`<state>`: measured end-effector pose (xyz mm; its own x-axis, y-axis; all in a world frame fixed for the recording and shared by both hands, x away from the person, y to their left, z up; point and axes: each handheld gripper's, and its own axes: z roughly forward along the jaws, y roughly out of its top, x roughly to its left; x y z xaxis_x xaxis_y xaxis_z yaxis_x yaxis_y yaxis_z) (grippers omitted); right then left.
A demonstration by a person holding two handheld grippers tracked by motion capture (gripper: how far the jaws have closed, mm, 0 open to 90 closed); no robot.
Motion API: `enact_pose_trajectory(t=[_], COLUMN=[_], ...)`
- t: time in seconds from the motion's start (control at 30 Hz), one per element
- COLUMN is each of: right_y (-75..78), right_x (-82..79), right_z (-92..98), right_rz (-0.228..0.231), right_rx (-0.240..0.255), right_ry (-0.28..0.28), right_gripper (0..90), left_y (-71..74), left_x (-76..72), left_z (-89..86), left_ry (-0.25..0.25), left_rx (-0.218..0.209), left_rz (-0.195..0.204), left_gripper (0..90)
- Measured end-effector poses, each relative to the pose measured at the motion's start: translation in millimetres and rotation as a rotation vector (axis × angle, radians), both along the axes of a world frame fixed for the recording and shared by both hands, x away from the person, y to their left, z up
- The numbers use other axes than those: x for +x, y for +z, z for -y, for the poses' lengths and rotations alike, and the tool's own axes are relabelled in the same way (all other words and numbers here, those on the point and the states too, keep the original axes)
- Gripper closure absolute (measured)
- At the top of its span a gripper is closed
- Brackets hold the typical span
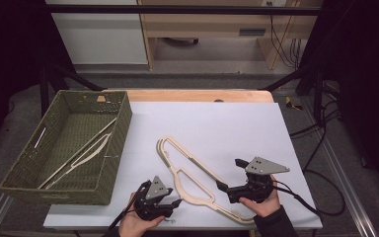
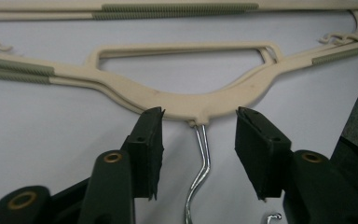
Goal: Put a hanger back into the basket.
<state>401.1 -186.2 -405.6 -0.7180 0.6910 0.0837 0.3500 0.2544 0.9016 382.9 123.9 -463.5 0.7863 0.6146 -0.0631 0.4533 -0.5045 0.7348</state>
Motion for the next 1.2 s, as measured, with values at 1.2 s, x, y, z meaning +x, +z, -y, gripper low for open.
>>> enact_pose_trajectory(t=[1.2], right_y=[-16.3], right_x=[-1.1], right_z=[-31.4], right_rz=[-0.044], right_rx=[-0.051], right_ry=[0.073], right_gripper=[6.4], left_y=[10.7], left_x=[-4.1], left_z=[14.4], left_ry=[0.026], left_rx=[0.052], left_rz=[-0.013], left_gripper=[88.7])
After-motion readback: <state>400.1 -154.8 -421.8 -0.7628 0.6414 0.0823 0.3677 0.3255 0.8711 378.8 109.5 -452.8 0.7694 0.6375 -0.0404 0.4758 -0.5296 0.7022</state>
